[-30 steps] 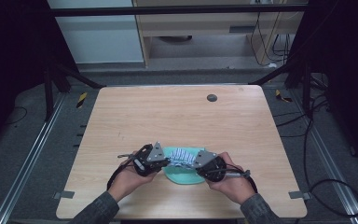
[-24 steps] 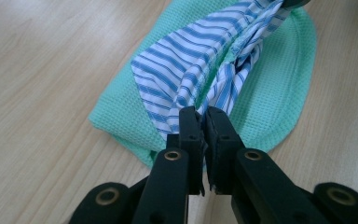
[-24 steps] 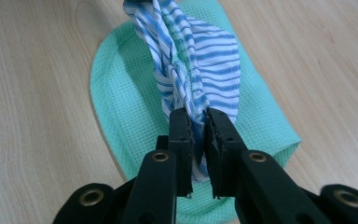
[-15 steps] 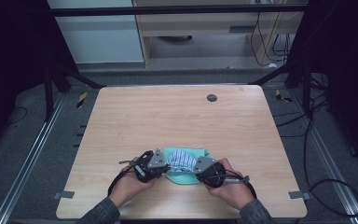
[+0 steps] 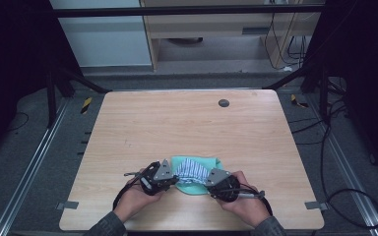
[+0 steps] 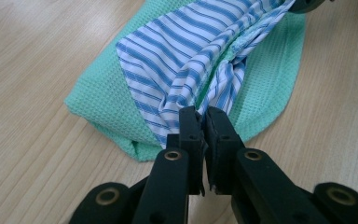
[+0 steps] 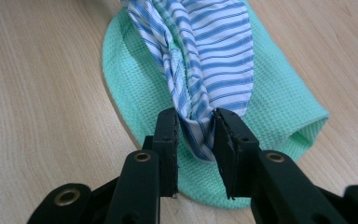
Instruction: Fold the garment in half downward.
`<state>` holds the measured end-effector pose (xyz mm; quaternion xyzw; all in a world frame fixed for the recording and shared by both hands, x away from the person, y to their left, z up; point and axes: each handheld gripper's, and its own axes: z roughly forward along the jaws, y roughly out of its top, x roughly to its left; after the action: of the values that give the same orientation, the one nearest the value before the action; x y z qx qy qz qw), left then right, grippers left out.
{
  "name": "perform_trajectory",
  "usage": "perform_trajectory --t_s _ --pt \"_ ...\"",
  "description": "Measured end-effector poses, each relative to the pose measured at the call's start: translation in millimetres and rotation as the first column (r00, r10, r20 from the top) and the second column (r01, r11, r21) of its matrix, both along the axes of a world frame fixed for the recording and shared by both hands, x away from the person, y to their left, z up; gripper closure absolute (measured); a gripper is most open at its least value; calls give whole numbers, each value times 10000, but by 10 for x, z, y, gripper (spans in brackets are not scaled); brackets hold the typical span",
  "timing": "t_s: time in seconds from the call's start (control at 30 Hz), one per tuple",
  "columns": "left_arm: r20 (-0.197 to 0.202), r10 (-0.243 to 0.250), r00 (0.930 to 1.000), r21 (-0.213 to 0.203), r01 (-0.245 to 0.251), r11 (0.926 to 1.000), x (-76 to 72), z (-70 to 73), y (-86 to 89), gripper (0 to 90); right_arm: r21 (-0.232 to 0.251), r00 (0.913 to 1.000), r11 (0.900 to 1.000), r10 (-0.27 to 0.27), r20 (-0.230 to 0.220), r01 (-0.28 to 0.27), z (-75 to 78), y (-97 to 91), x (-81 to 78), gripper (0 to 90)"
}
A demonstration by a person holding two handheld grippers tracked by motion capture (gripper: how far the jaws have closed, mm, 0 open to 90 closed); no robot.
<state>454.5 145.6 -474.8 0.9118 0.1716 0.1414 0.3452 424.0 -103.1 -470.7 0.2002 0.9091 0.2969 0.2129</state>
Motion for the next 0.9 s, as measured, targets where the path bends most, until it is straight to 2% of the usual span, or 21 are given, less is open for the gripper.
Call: perform_trajectory --t_s 0.07,0.2,0.47,0.63,0.77,0.8,0.9 --pt "-7 -18 10000 -46 18 10000 -4 -6 6 865 -42 10000 10000 16 10 -16 -9 -4 -10 818" --pt "-61 -44 10000 -59 44 10000 -20 -24 26 868 -89 9998 9998 150 -142 -151 -22 -2 -32 875" --pt "-134 -70 9999 7 70 10000 -58 -63 70 870 -408 9985 9981 440 -311 -452 -66 38 -83 886" --pt "-92 -208 9997 201 210 9996 -85 -65 71 872 -624 9982 9968 488 -334 -508 -78 36 -79 888" --pt "-126 -142 9998 169 145 9998 -99 -71 64 871 -682 9983 9965 459 -370 -483 -72 34 -80 889" --pt "-127 21 9999 106 -20 9999 -104 -66 73 836 -617 9981 9969 456 -402 -481 -70 36 -77 884" --pt "-143 97 9999 -64 -98 9999 -121 -58 103 774 -559 9982 9973 448 -390 -470 -58 25 -78 851"
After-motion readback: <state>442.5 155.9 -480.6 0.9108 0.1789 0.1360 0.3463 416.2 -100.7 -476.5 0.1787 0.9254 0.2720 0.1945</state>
